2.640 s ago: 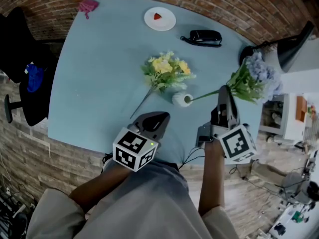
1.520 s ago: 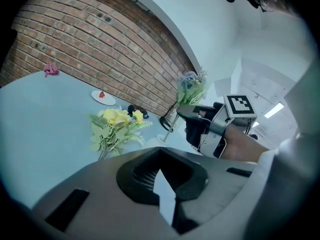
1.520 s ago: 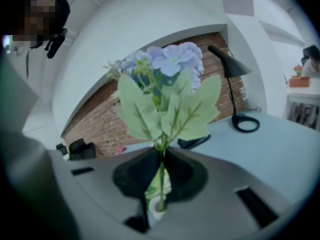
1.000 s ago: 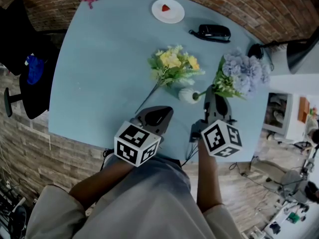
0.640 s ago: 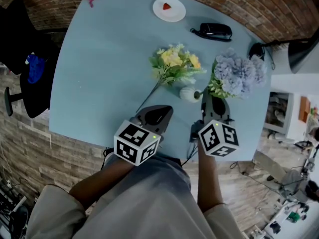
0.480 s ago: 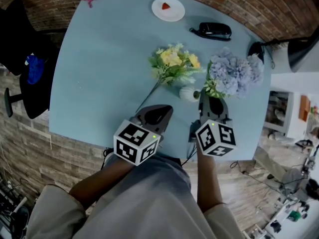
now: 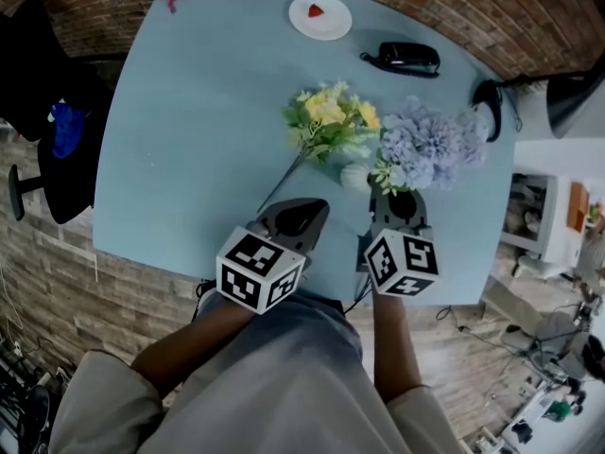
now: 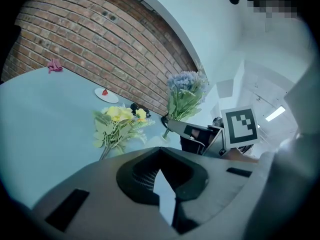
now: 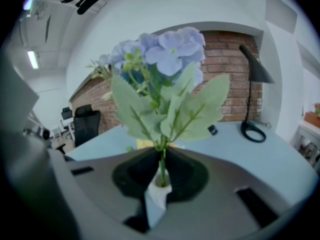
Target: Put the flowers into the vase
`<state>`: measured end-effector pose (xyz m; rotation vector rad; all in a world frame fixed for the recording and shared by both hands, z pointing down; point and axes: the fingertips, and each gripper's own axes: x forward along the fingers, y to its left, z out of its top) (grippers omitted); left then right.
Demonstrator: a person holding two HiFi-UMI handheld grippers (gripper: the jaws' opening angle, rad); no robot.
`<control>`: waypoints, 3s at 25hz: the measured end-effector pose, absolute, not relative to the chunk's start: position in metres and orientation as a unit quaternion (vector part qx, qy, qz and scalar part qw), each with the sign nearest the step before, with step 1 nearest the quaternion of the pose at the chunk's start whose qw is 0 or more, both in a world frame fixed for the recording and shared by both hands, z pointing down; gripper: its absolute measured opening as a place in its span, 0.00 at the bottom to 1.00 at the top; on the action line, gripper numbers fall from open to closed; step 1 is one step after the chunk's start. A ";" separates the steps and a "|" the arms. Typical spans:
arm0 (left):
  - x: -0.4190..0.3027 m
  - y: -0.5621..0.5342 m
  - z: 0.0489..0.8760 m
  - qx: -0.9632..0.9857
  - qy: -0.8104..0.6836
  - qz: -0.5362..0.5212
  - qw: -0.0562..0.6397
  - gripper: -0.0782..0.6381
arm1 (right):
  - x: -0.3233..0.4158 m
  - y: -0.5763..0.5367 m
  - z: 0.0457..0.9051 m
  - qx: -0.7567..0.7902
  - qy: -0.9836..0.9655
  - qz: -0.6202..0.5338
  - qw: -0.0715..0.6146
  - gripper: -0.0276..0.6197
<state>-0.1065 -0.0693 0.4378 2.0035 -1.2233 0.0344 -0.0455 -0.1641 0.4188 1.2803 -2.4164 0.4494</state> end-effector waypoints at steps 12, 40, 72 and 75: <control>-0.107 -0.065 0.441 0.780 -0.489 0.015 0.390 0.13 | -0.047 -0.157 0.438 0.438 -0.861 0.158 0.207 0.12; -0.111 -0.060 0.433 0.787 -0.484 0.043 0.379 0.13 | -0.044 -0.139 0.440 0.438 -0.863 0.154 0.201 0.24; -0.119 -0.046 0.405 0.832 -0.435 0.050 0.340 0.13 | -0.043 -0.068 0.393 0.487 -0.845 0.193 0.110 0.08; -0.121 -0.046 0.400 0.836 -0.433 0.047 0.335 0.13 | -0.046 -0.062 0.385 0.486 -0.846 0.194 0.100 0.08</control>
